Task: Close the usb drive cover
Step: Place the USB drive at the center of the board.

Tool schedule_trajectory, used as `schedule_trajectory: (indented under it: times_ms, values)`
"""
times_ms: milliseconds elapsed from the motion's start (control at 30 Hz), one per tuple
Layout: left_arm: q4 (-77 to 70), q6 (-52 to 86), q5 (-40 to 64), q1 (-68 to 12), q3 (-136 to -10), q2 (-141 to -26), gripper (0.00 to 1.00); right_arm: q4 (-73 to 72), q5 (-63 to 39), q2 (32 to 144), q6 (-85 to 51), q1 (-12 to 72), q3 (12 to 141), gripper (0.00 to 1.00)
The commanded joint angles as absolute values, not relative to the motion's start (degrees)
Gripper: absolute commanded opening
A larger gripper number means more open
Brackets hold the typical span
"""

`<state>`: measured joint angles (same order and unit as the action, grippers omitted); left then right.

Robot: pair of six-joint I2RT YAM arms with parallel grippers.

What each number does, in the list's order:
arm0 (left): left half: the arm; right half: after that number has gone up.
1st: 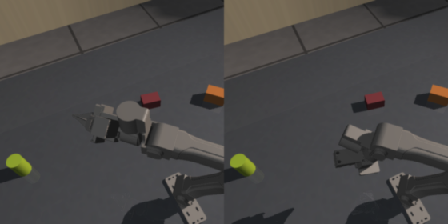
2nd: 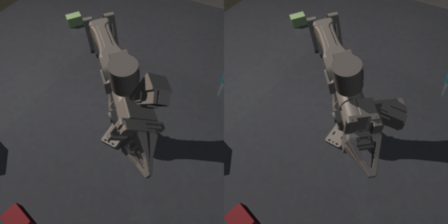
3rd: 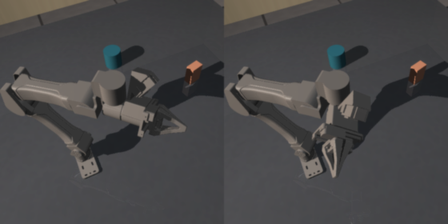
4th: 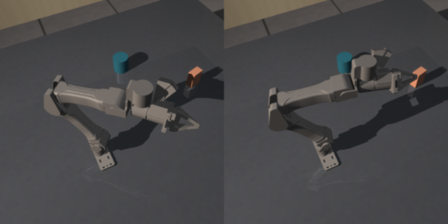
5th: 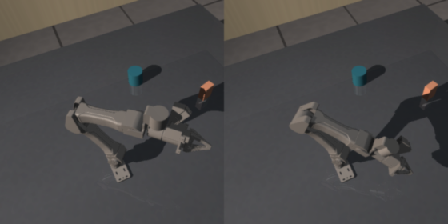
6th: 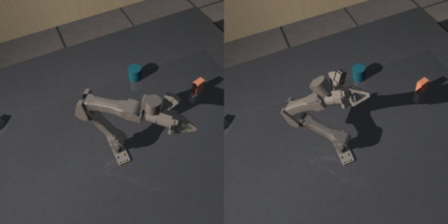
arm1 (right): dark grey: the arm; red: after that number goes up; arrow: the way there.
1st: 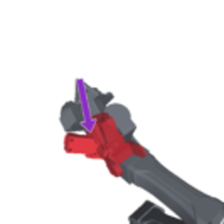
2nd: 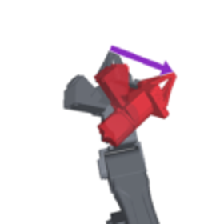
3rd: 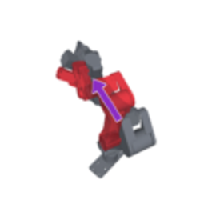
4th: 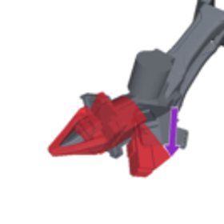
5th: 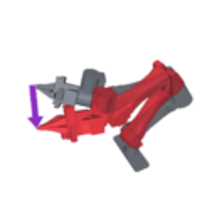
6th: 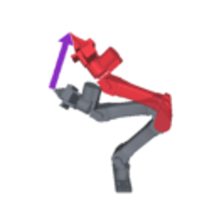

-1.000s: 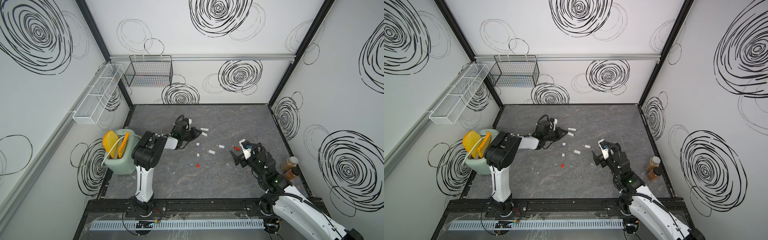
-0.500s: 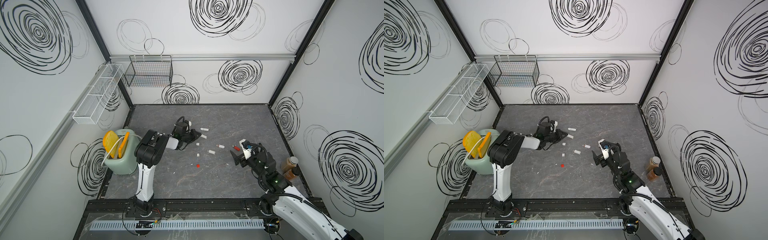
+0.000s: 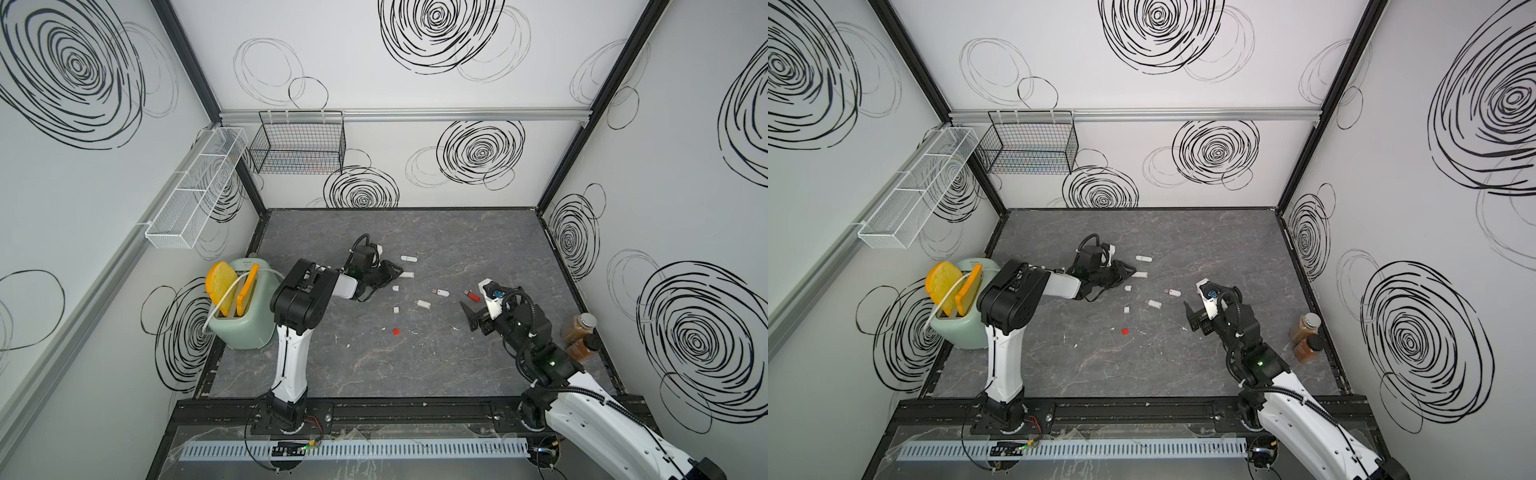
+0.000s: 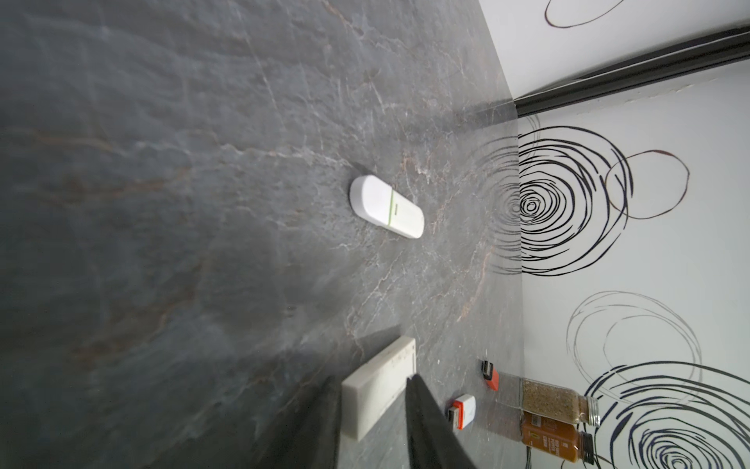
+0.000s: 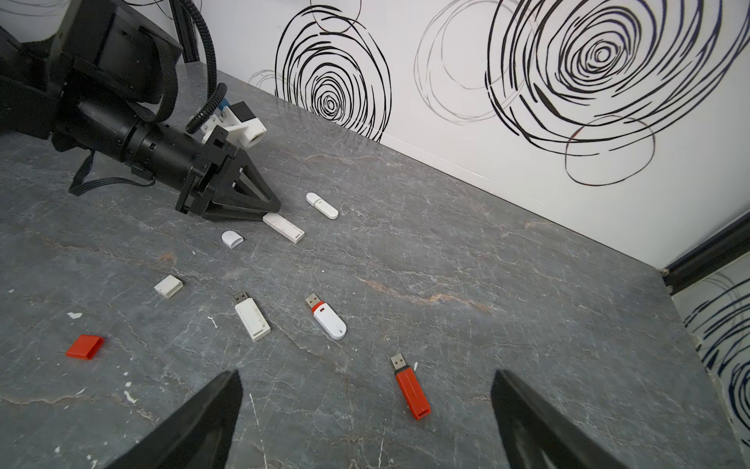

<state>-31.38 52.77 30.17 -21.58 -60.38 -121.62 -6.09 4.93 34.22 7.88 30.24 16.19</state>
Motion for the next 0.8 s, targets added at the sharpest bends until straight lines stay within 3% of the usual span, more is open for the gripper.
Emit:
schedule_trajectory:
  times_ms: [0, 667, 767]
  values:
    - [-31.04, 52.16, 30.30, -21.65, -62.04, -123.19, 0.33, -7.66, 5.42, 33.82, 7.21, 30.50, 16.01, 0.99]
    - [-24.92, 47.72, 28.26, -21.47, -64.16, -123.69, 0.40, -7.78, 5.20, 33.89, 7.03, 30.57, 15.98, 0.99]
    - [-22.90, 45.64, 26.63, -21.06, -64.03, -122.49, 0.45, -7.12, 5.22, 33.65, 7.06, 30.63, 16.00, 0.99]
